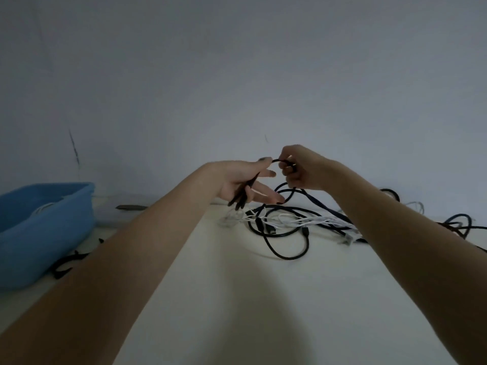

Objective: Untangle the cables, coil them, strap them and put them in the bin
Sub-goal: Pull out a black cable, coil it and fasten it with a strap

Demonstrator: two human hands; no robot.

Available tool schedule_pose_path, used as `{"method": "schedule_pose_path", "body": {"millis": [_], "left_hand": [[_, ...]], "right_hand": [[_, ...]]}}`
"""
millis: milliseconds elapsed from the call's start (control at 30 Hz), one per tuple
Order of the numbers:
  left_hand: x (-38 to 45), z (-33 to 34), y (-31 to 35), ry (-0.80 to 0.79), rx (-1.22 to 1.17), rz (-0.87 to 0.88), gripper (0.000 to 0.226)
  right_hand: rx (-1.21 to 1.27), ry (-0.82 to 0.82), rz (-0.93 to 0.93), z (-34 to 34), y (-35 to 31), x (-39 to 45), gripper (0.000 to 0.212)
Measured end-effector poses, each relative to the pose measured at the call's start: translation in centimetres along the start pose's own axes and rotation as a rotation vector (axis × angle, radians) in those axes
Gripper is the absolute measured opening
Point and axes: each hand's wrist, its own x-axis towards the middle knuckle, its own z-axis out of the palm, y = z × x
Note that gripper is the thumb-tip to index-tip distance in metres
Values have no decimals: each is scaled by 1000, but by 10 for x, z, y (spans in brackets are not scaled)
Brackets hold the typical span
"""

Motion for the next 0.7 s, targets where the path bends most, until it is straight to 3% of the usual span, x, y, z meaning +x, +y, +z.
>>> {"method": "schedule_pose_path", "body": {"millis": [100, 233, 300, 433, 533, 600, 700], "left_hand": [[15, 1, -11, 11, -247, 82, 55], [24, 4, -10, 3, -348, 105, 50], [23, 5, -7, -13, -329, 97, 49], [22, 2, -4, 114, -123, 101, 53], [27, 1, -2, 173, -266, 164, 48], [29, 3, 1, 197, -418, 217, 41], [32, 5, 12, 243, -573, 360, 41]], "right_hand": [[79, 0, -91, 5, -4, -9, 26], [-358, 127, -296, 16, -6, -18, 24], [-536, 176, -351, 19, -6, -17, 23], [-563, 181, -353, 22, -3, -16, 31], [-360, 49, -321, 29, -3, -21, 34], [-170, -109, -287, 31, -2, -26, 23], [-167, -318, -270, 24, 9, -30, 27]]}}
